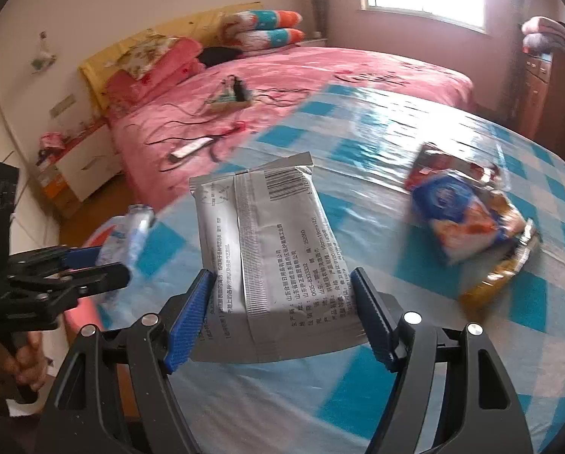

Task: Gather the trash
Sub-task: 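Carry the bottle and paper package over the orange bucket with both grippers, then open both grippers to drop the bottle and package into the bucket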

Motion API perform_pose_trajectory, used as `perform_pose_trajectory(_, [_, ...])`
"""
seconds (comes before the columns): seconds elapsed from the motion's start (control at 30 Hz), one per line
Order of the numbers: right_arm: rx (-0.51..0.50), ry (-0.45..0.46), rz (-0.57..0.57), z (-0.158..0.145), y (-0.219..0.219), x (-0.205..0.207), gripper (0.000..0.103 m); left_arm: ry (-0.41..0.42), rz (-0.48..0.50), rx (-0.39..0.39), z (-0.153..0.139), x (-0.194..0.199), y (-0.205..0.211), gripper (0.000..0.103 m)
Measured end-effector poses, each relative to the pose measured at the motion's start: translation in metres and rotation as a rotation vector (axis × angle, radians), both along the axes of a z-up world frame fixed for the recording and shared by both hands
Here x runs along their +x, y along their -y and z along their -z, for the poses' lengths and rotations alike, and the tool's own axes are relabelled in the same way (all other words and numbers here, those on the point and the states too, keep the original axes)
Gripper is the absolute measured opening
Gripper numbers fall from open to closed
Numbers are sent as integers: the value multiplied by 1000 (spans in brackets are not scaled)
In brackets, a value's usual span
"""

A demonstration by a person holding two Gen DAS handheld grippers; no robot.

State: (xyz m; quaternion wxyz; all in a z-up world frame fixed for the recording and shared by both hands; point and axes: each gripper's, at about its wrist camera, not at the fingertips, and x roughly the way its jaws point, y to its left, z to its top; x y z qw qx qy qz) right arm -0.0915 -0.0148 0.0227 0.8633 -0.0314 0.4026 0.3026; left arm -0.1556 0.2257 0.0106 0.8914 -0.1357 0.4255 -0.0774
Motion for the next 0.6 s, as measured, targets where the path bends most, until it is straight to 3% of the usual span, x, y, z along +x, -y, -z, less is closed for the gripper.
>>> perform_pose_trajectory(0.6, [-48,47,-314,-15,-148,-42,75,-39,-341,40,20,-39,-130,65])
